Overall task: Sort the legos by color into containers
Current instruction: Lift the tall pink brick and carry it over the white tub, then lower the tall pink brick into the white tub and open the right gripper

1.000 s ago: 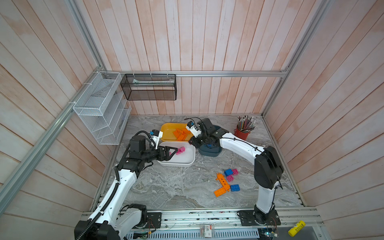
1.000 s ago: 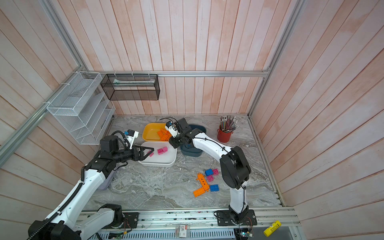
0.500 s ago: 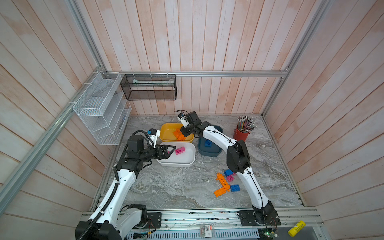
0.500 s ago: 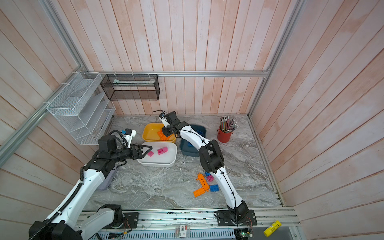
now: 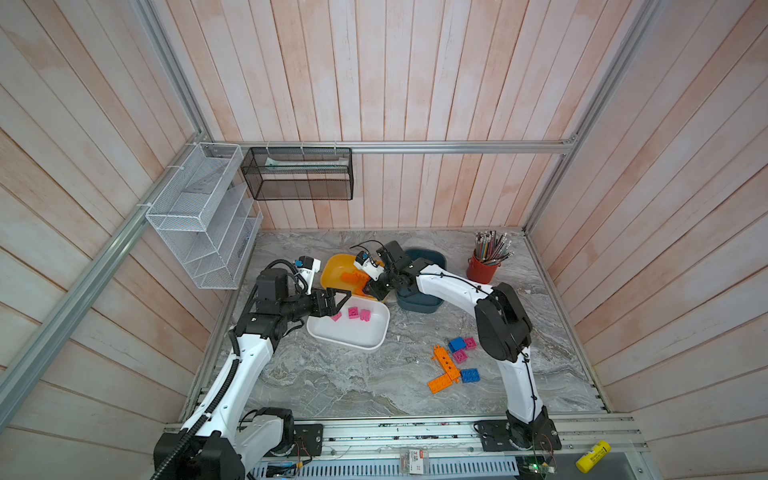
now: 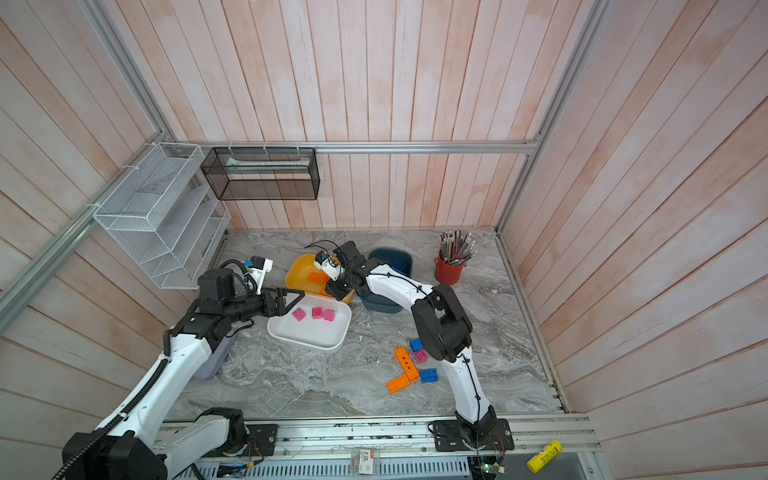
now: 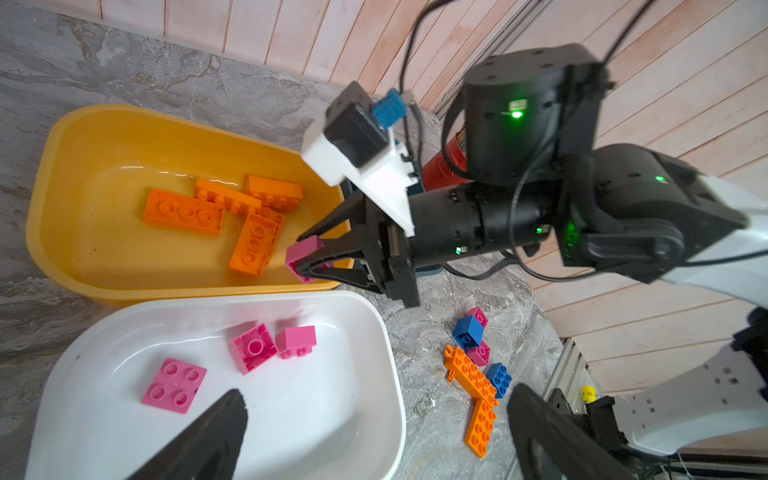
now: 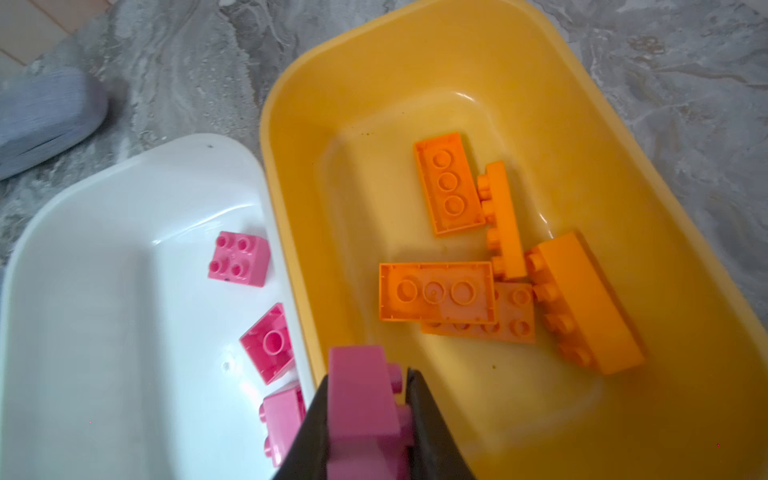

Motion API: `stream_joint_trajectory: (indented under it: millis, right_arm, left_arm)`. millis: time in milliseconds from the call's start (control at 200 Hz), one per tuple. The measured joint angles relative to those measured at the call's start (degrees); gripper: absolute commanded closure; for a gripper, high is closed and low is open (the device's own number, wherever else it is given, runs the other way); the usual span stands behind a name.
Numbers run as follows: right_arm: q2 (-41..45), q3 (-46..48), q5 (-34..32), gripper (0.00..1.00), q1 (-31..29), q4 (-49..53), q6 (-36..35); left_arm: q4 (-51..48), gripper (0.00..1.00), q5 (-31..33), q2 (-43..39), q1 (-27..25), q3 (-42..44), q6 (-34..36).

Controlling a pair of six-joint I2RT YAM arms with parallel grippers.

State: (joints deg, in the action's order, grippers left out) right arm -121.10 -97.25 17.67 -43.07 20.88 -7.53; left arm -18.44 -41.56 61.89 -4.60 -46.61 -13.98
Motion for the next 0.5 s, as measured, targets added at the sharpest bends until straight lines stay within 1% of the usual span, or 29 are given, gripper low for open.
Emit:
stream_joint_trajectory:
  millis: [160,280,500]
  right_arm:
    - [3.91,3.54,0.39,0.83,-0.35,-2.19,-0.66]
    - [5.42,5.9,3.15,0.83,-0.74,-2.84,-2.16]
    - [7.61,11.39,6.51,0.82,-4.98,-1.49,-4.87]
  left_arm:
    - [0.22,0.0,-0.04,0.66,0.0,0.0,0.0]
    - [0.31,0.0,-0.11,0.79,0.0,0.0,0.0]
    - [0.15,0.0,1.18,0.57,0.61,0.0,0.0]
